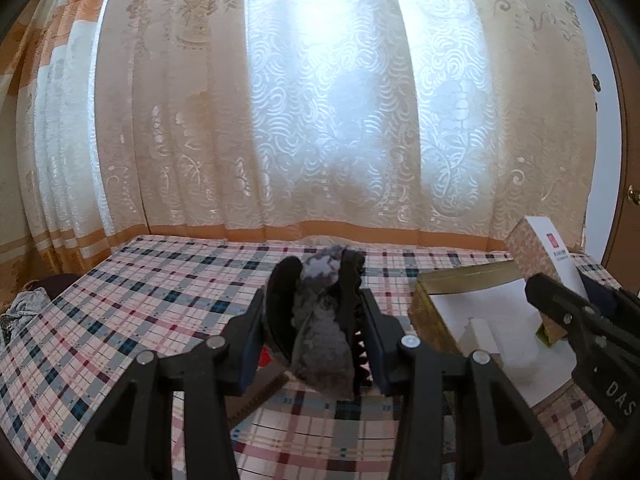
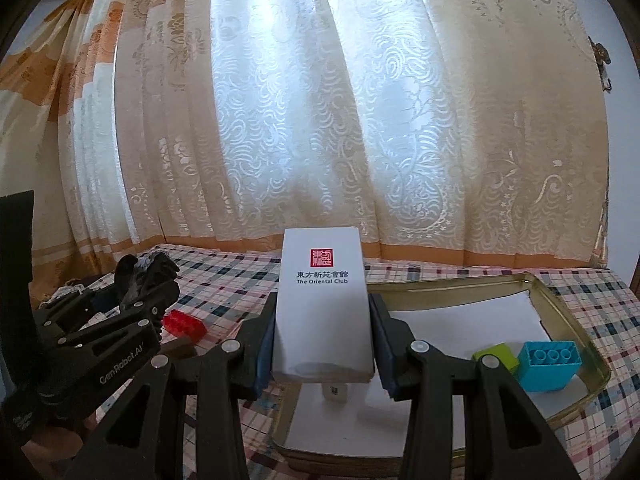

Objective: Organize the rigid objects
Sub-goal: 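Carry the white box and grey fuzzy item over the gold tray with both tools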

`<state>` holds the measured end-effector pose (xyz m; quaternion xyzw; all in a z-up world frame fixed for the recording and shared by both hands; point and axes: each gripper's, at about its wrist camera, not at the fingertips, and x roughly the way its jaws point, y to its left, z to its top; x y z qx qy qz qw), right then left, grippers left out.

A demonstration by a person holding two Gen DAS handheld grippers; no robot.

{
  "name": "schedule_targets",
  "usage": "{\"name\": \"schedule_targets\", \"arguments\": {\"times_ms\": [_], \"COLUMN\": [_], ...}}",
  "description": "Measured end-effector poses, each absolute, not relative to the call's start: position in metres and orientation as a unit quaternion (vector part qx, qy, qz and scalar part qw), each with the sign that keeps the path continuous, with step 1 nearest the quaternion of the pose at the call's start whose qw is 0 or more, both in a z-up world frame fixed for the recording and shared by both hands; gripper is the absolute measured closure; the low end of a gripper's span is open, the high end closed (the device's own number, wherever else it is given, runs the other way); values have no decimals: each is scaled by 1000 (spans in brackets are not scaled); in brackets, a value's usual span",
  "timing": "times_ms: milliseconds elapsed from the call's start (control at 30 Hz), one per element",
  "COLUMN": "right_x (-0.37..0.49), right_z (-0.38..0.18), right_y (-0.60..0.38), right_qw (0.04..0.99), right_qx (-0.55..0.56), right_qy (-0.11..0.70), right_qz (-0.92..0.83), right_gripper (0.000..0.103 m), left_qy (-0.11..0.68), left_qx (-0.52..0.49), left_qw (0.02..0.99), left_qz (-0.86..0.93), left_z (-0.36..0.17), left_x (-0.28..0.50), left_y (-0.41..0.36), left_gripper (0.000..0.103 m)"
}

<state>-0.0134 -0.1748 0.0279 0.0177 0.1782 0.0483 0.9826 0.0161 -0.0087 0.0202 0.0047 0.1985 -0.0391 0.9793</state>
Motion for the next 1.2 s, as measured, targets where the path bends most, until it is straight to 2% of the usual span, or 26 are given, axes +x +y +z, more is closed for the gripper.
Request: {"name": "schedule_targets", "arguments": {"times_ms": [1200], "right_x": [-18], "right_z": [36], "right_y": [-296], "right_qw": [982], "right_qx": [65], "right_qy": [168], "right_qz": [-54], "right_gripper": [58], "left_qy": [199], "left_qx": [22], "left_qw": [973], "left_qz": [-113], "left_z": [31], "left_x": [21], "left_y": [-108], "left_gripper": [59]}}
